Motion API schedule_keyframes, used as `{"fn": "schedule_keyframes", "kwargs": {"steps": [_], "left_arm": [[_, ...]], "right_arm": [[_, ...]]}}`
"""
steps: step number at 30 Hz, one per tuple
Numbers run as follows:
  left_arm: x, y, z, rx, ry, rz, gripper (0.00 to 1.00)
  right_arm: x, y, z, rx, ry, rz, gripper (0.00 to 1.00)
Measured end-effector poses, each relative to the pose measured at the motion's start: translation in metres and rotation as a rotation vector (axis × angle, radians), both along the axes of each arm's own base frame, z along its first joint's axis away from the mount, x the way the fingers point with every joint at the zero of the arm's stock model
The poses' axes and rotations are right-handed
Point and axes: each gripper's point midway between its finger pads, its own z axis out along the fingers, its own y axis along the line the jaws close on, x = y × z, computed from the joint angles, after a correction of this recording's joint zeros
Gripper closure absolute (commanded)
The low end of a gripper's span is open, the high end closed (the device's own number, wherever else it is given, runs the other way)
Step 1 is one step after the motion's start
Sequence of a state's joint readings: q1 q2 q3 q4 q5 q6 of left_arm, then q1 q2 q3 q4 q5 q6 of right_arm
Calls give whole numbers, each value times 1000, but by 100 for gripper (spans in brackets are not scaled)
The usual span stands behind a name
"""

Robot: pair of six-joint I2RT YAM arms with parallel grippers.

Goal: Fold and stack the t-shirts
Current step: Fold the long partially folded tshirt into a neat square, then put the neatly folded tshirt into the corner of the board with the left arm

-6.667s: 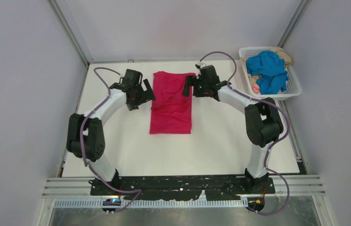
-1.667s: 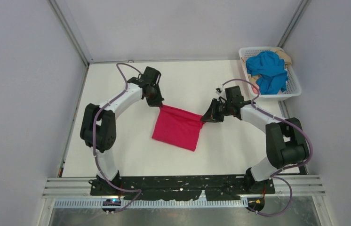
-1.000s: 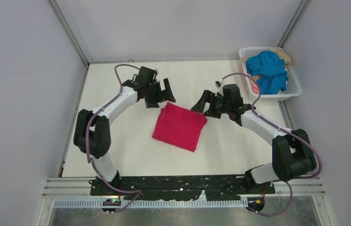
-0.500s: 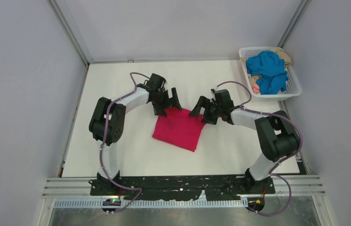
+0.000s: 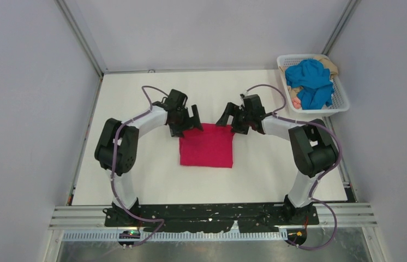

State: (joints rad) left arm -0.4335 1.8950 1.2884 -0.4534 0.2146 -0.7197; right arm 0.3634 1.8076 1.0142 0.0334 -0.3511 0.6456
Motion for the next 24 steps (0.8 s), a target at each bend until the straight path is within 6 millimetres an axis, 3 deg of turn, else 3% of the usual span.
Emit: {"fn": "schedule_keyframes", "kwargs": {"steps": [4, 7, 11, 13, 15, 20, 24], "left_arm": [[-2, 13, 17, 42, -46, 13, 1], [-12, 24, 32, 52, -87, 29, 4], [-40, 38, 20, 76, -54, 35, 16], [-52, 43, 3, 95, -7, 33, 19], [-59, 45, -9, 105, 30, 28, 23], [-60, 41, -16, 86, 44, 21, 48], [-58, 33, -22, 58, 55, 17, 62]], "right_arm": [[-1, -17, 14, -72, -25, -54, 5], [-4, -33, 49, -99, -110, -116, 5], [-20, -54, 89, -102, -223, -185, 5], [-30, -61, 88, -111, -230, -200, 5], [-41, -67, 74, -134, -199, -206, 5], [-66, -81, 37, -204, -96, -211, 5], [-70, -87, 40, -216, -102, -225, 5]]}}
